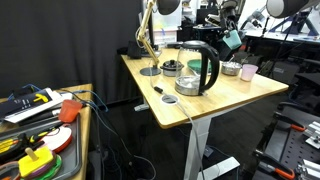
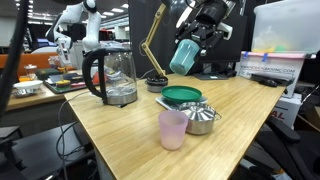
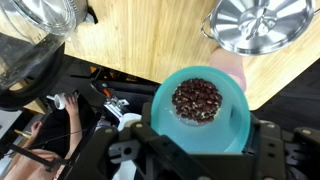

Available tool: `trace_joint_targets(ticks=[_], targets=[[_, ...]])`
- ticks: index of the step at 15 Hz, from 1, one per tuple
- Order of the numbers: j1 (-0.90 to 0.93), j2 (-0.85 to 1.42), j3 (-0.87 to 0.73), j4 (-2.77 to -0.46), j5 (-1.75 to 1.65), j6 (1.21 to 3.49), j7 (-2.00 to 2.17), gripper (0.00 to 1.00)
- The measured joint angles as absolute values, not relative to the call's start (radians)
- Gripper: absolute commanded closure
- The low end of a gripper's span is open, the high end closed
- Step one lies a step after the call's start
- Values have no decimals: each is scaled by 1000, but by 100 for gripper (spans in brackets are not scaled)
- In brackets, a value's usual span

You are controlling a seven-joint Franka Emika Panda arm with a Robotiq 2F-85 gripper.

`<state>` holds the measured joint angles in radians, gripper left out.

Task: Pour the things in the blue cup onto the plate

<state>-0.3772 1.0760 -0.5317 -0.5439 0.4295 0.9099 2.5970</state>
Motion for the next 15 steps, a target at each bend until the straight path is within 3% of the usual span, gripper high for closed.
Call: trace_joint_targets(ticks=[9,10,15], targets=[[-197,1105,-730,-561,516,818,2596,46],[-191,1112,-745,-561,516,811,2596,21],[-189,1116,-745,-561,515,814,2595,21]])
